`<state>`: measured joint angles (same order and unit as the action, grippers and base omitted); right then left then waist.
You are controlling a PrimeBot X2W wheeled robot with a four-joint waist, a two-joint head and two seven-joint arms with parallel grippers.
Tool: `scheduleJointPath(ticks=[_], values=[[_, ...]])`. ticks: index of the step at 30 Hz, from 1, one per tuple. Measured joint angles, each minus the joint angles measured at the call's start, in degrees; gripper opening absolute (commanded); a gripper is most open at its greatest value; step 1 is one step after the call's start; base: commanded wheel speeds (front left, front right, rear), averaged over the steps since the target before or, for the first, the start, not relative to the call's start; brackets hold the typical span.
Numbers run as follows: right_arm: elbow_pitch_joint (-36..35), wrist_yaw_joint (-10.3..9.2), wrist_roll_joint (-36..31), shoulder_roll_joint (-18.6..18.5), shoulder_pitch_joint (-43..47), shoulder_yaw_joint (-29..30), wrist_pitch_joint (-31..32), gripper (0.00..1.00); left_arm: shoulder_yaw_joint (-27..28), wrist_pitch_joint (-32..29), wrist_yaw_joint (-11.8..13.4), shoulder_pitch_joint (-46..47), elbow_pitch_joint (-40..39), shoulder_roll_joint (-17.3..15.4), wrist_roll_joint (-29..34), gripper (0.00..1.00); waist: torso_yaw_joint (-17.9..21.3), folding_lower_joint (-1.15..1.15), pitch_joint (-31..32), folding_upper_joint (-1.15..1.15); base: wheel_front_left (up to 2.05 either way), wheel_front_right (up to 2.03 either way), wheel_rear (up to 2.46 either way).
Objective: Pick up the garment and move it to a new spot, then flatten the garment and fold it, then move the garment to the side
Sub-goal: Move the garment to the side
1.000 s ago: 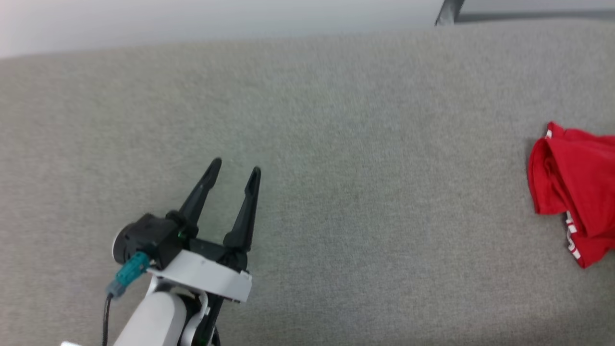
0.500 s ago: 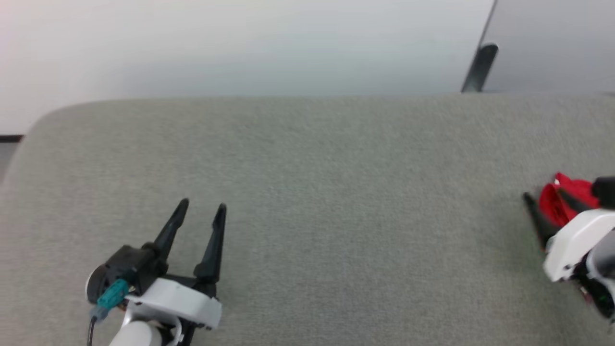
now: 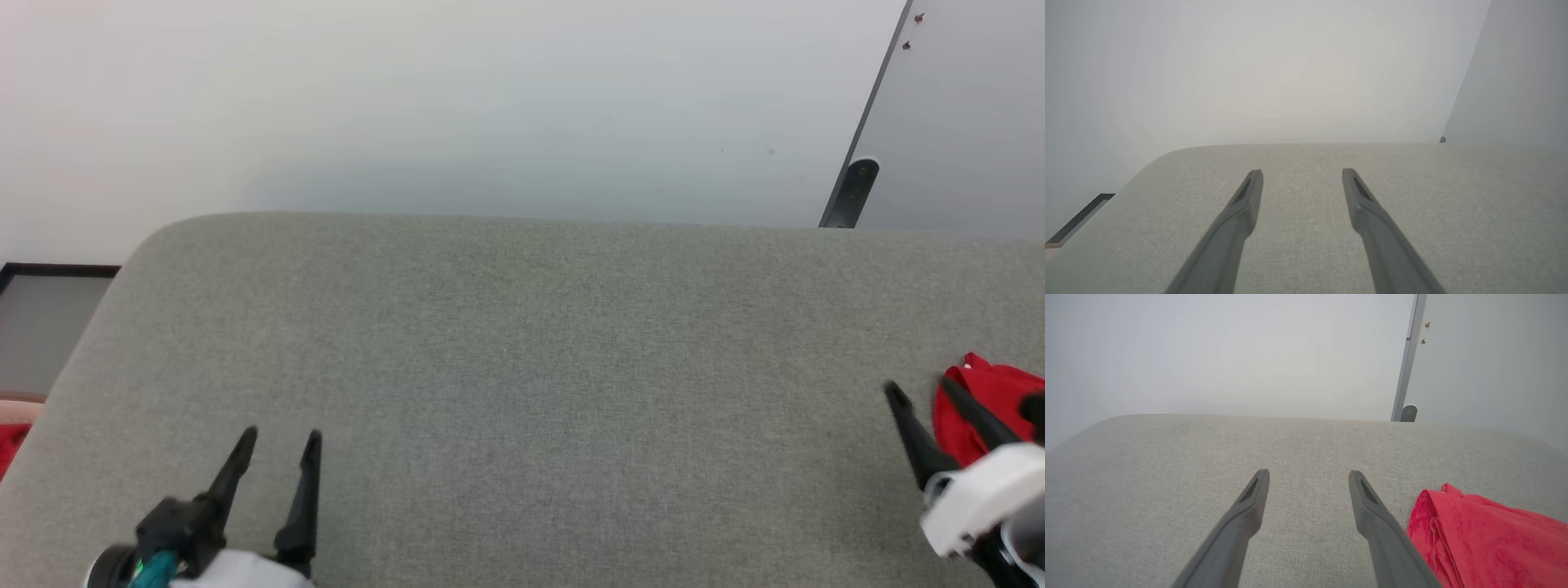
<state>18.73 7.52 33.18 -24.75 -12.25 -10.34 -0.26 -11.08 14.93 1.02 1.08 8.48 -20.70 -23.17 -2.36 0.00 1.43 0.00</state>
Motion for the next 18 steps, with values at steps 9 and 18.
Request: scheduleJointPath(ticks=[9, 18], values=[[-10.6, 0.00, -3.2, 1.7, 11.1, 10.2, 2.9, 1.00, 3.8, 0.1, 1.2, -6.9, -3.4, 1.0, -1.0, 1.00, 0.3, 0.00, 0.5, 0.00, 0.00, 0.00, 0.00], [-18.4, 0.00, -6.0, 5.3, 15.6, 14.6, 7.4, 1.00, 4.1, 0.1, 1.5, -8.7, -5.5, 1.7, -0.5, 1.00, 0.9, 0.00, 0.5, 0.00, 0.00, 0.00, 0.00]])
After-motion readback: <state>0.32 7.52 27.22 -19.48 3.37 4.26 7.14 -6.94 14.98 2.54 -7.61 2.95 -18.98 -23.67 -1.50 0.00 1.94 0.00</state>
